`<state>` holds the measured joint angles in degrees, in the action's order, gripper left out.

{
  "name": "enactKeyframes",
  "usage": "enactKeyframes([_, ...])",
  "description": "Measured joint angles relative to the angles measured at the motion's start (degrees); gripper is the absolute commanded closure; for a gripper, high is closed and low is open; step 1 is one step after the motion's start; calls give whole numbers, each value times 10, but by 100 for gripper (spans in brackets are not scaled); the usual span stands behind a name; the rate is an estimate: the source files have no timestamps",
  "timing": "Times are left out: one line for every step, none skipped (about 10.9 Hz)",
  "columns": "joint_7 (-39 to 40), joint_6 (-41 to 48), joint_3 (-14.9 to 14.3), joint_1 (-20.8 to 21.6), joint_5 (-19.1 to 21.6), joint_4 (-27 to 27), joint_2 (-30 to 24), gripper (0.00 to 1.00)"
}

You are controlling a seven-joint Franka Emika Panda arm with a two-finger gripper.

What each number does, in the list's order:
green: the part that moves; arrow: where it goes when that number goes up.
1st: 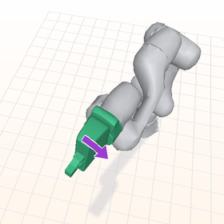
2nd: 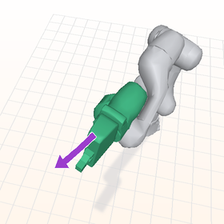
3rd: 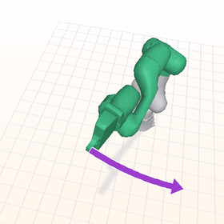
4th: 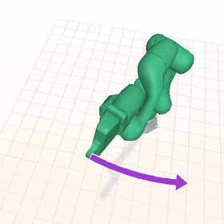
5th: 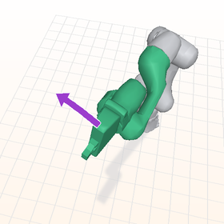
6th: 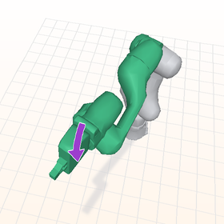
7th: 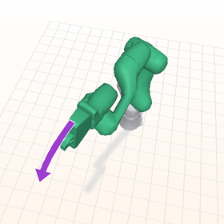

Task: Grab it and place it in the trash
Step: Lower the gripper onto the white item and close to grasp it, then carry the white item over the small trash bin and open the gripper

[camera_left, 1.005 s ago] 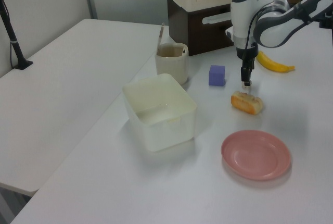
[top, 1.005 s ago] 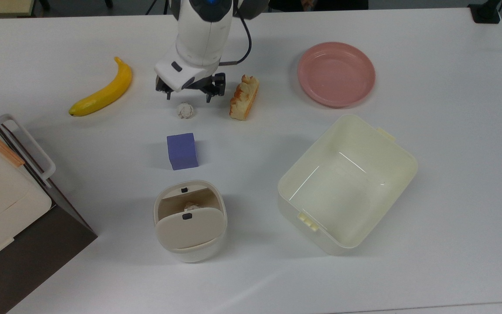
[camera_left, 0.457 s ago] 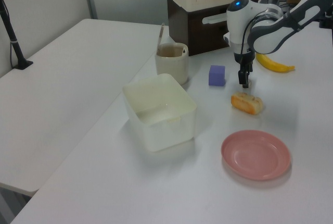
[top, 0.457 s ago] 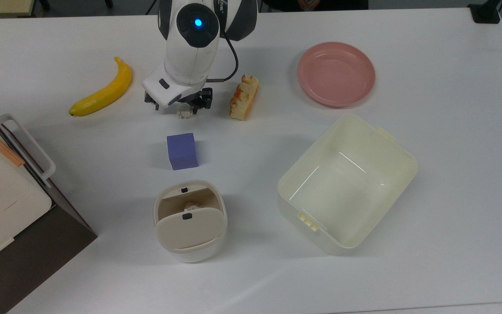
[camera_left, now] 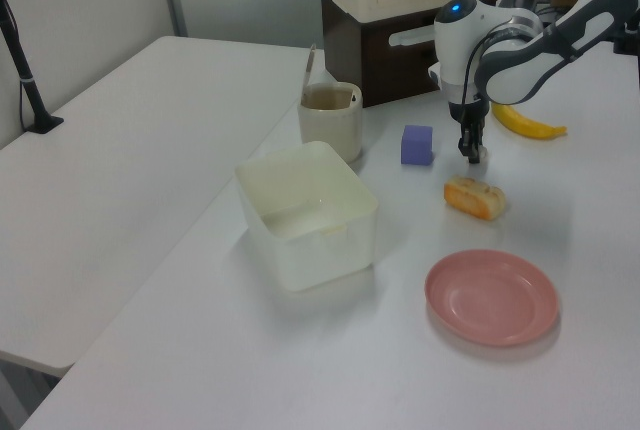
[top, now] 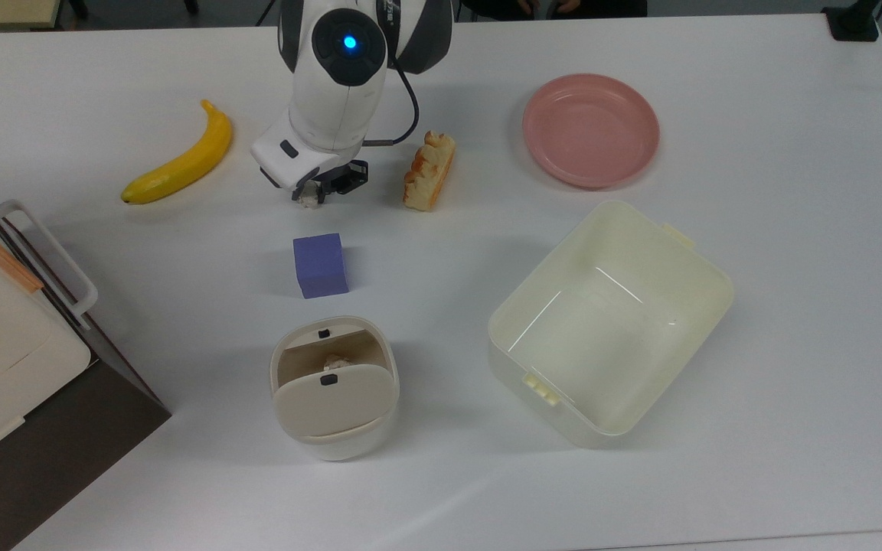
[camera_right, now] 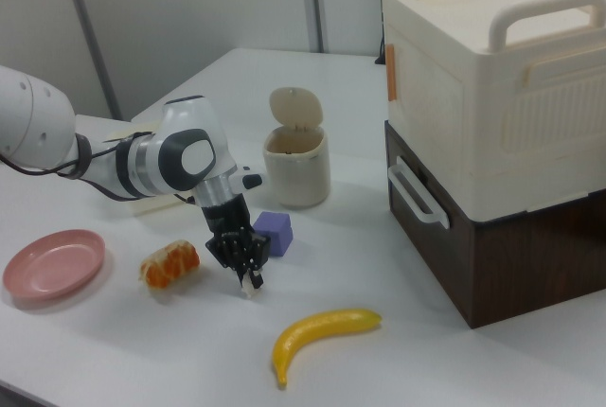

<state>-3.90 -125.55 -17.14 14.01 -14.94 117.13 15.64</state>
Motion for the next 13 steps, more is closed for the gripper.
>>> enactKeyframes([0, 0, 0, 0, 0, -2, 0, 100])
enactKeyframes([0, 0, 0, 0, 0, -9, 0, 100])
enactKeyframes([0, -1, 1, 1, 0, -25, -1, 100])
enactKeyframes([-7, -4, 3, 2, 12, -48, -4, 100])
enactKeyframes([-12, -6, 6, 4, 46, -80, -9, 100])
enactKeyframes([-14, -7, 9, 6, 78, -114, -14, 100])
enactKeyframes([-26, -7, 9, 6, 102, -143, -19, 100])
enactKeyframes([-50, -11, 9, 4, 121, -169, -21, 100])
enactKeyframes([-94, -46, 9, 2, 135, -188, -20, 100])
enactKeyframes([-157, -94, 9, -1, 137, -198, -15, 100])
enactKeyframes([-231, -135, 9, -3, 128, -211, 0, 100])
enactKeyframes([-305, -158, 8, -5, 113, -229, 22, 100])
enactKeyframes([-371, -185, 8, -9, 94, -251, 48, 100])
